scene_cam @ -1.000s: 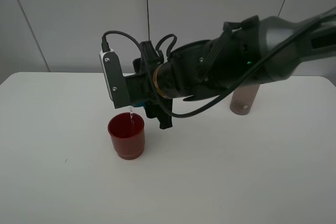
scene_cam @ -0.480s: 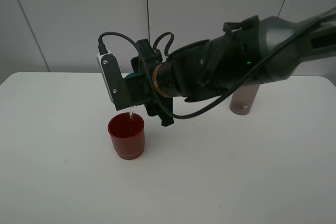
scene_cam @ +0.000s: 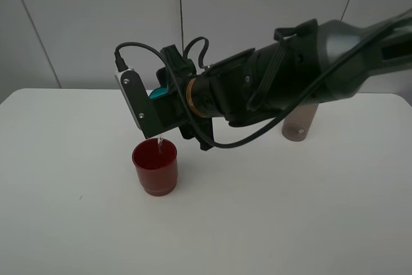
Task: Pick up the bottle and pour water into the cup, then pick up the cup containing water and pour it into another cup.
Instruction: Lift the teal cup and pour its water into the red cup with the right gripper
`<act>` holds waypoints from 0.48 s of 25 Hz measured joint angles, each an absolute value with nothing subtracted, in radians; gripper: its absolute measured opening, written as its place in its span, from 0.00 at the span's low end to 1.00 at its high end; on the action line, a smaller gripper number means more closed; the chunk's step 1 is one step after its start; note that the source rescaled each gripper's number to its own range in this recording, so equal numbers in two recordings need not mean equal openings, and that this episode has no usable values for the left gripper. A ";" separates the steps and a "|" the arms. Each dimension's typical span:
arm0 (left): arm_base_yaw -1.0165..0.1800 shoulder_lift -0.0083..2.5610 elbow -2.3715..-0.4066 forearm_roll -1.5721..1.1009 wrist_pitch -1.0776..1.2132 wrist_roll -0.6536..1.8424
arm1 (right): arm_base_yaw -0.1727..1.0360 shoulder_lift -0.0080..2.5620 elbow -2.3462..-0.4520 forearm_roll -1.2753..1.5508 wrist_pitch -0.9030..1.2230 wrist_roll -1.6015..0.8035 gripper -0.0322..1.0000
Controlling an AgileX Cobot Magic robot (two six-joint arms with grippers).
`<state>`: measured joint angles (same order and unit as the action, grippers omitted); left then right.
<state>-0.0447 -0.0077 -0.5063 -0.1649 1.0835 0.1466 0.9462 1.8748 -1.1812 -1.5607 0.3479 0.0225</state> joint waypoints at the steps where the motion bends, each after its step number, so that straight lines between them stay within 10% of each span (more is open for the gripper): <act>1: -0.045 -0.008 -0.506 -0.165 1.083 0.147 | 0.946 1.875 -1.181 -1.568 0.348 0.023 0.13; 12: -0.045 -0.008 -0.506 -0.165 1.083 0.147 | 0.946 1.889 -1.181 -1.630 0.348 0.023 0.13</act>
<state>-0.0447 -0.0077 -0.5063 -0.1649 1.0835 0.1466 0.9462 1.8893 -1.1812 -1.6303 0.3478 0.0225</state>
